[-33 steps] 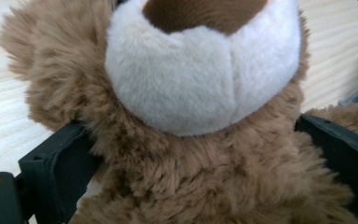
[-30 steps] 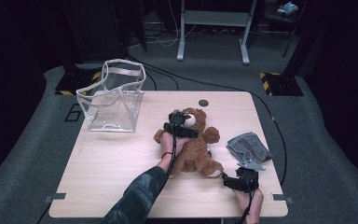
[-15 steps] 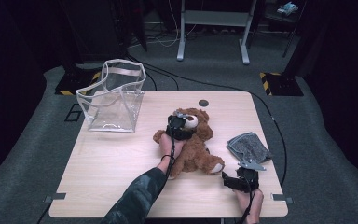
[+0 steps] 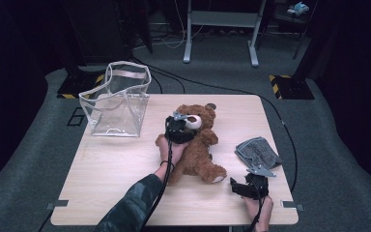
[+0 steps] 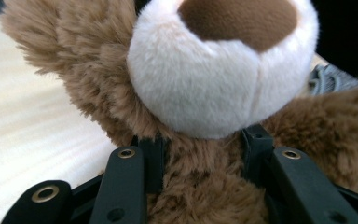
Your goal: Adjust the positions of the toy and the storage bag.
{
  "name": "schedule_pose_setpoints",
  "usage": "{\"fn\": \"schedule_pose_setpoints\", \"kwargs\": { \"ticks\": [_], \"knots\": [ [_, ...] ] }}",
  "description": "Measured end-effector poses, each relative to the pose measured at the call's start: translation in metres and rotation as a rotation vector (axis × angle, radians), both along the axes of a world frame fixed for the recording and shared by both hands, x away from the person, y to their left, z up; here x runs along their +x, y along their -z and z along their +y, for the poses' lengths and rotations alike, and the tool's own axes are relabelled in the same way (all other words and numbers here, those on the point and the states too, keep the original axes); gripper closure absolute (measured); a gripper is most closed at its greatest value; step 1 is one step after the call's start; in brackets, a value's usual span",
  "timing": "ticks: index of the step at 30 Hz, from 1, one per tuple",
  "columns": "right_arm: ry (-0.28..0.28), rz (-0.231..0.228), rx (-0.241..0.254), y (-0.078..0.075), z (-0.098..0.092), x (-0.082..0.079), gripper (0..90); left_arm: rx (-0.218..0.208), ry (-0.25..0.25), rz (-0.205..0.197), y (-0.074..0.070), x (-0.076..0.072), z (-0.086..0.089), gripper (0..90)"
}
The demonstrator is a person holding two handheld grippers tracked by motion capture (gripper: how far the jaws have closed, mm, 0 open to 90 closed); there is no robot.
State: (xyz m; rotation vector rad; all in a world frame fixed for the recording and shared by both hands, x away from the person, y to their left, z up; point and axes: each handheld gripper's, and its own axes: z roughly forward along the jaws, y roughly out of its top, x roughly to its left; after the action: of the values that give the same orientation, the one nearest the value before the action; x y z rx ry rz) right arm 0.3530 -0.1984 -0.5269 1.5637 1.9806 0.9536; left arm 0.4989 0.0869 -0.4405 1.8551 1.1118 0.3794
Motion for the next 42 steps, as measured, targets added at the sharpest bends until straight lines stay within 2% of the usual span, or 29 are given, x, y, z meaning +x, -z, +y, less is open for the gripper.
{"fn": "schedule_pose_setpoints", "kwargs": {
  "ticks": [3,5,9,18,25,27,30,32,33,36,40,42],
  "knots": [
    [0.001,-0.001,-0.003,0.000,0.001,0.000,14.2,0.000,0.014,-0.032,-0.009,-0.005,0.007,61.9],
    [0.006,0.002,-0.003,0.000,0.001,0.000,14.3,-0.017,0.012,-0.059,-0.015,-0.009,0.014,61.9],
    [0.006,-0.001,-0.008,0.000,0.002,0.000,14.2,-0.004,0.026,-0.097,-0.024,-0.014,0.023,62.0],
    [0.007,-0.002,-0.019,0.000,0.003,0.000,14.3,-0.023,0.033,-0.161,-0.040,-0.026,0.042,62.1],
    [0.004,-0.002,-0.032,0.000,0.003,0.000,14.3,-0.020,0.040,-0.184,-0.050,-0.032,0.057,62.0],
    [0.006,0.002,-0.026,0.000,0.003,0.000,14.3,-0.015,0.042,-0.194,-0.058,-0.036,0.068,62.1],
    [0.007,0.001,-0.027,0.000,0.003,-0.001,14.3,-0.008,0.044,-0.200,-0.061,-0.039,0.075,62.0],
    [0.004,0.001,-0.036,0.000,0.004,0.000,14.3,0.004,0.040,-0.201,-0.066,-0.043,0.087,62.0],
    [0.005,0.002,-0.036,0.000,0.004,0.000,14.2,0.004,0.040,-0.201,-0.066,-0.043,0.087,62.0],
    [0.009,0.003,-0.037,0.000,0.005,-0.001,14.2,0.010,0.027,-0.204,-0.069,-0.048,0.104,62.0],
    [0.009,0.003,-0.038,0.000,0.005,-0.001,14.3,0.012,0.016,-0.212,-0.069,-0.053,0.116,62.0],
    [0.008,0.000,-0.044,0.001,0.005,-0.001,14.3,0.019,0.013,-0.211,-0.070,-0.057,0.129,61.9]
  ]
}}
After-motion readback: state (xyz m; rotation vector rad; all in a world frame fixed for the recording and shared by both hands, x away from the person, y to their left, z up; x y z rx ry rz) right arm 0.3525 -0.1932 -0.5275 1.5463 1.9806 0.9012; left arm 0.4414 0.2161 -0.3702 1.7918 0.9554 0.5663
